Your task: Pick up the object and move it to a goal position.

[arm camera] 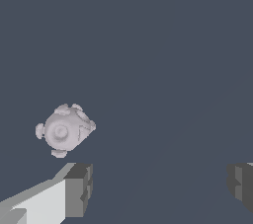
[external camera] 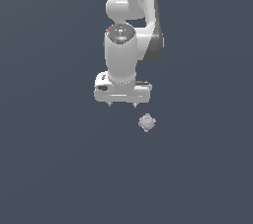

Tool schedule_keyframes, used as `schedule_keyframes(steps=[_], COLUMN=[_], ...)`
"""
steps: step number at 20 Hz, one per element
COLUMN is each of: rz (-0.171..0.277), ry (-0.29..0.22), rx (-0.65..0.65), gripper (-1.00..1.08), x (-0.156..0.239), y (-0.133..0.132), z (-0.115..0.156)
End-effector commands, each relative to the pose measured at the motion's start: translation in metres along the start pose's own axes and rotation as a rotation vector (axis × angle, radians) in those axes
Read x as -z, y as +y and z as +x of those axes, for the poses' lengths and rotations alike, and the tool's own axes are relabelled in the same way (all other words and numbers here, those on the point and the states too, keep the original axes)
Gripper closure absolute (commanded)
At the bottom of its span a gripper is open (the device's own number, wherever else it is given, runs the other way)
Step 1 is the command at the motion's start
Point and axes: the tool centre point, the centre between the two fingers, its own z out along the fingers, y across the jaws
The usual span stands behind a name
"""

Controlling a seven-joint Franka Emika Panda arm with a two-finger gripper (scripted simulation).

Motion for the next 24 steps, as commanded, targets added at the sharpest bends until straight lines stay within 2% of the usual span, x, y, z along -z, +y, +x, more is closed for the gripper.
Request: schedule_keyframes(steps=[1,13,19,24], rz=[0.000,-0.011,-0.011,-0.013], ry=[0.000,0.006,0.003,-0.002], rx=[0.000,0.012,0.050,0.141], gripper=[-0.92,-0.92,-0.92,-0.92], x=[0.000,-0.001,-0.006,-0.018], y=[0.000,0.013,0.006,-0.010], z=[0.000,0.006,0.006,0.007])
